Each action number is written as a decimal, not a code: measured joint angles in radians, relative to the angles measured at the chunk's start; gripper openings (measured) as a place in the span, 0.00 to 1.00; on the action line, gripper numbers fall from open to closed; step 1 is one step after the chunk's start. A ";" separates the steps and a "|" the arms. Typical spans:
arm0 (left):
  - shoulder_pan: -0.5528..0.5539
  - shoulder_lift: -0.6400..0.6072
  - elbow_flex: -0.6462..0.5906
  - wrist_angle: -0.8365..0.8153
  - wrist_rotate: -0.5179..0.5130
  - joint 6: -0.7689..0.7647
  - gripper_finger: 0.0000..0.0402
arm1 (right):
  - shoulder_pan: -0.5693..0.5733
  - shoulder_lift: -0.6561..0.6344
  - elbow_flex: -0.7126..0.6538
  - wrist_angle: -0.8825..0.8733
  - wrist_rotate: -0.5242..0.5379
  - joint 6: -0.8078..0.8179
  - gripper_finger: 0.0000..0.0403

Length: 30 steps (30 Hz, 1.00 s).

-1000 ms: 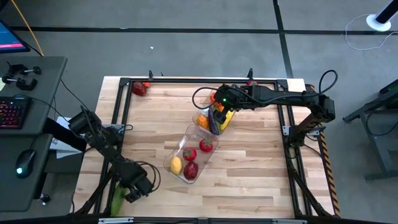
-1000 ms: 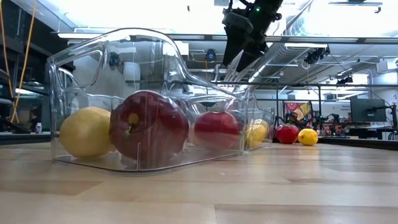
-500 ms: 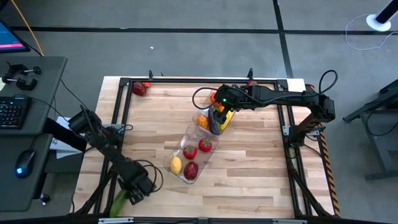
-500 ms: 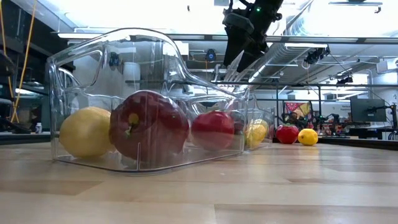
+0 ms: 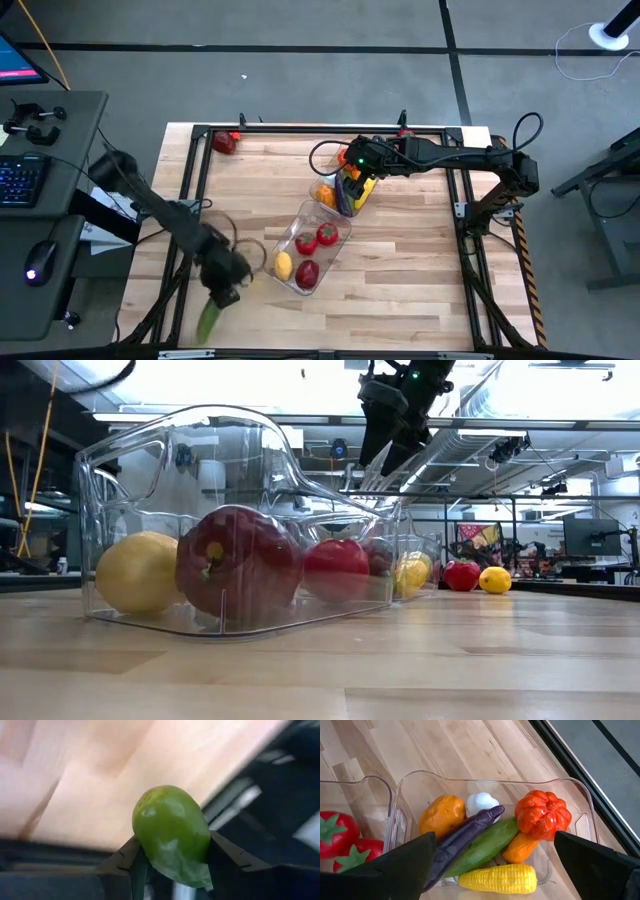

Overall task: Sort produce into baskets
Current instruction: Put the green cucumber into the top transparent bin

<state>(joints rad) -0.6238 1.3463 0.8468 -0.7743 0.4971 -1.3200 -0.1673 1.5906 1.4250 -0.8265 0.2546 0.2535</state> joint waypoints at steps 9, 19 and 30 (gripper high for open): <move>0.234 -0.334 0.127 0.044 -0.359 0.123 0.34 | 0.000 -0.004 0.000 -0.055 0.000 -0.045 0.99; 0.563 -0.287 0.152 0.246 -0.593 0.460 0.35 | 0.030 -0.177 0.000 -0.244 0.001 0.009 0.99; 0.894 0.129 0.152 1.021 -0.437 0.619 0.35 | 0.180 -0.388 0.000 -0.545 0.150 0.395 0.99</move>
<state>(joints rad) 0.2706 1.4753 0.9989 0.2468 0.0599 -0.7009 0.0128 1.2024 1.4254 -1.3718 0.4049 0.6490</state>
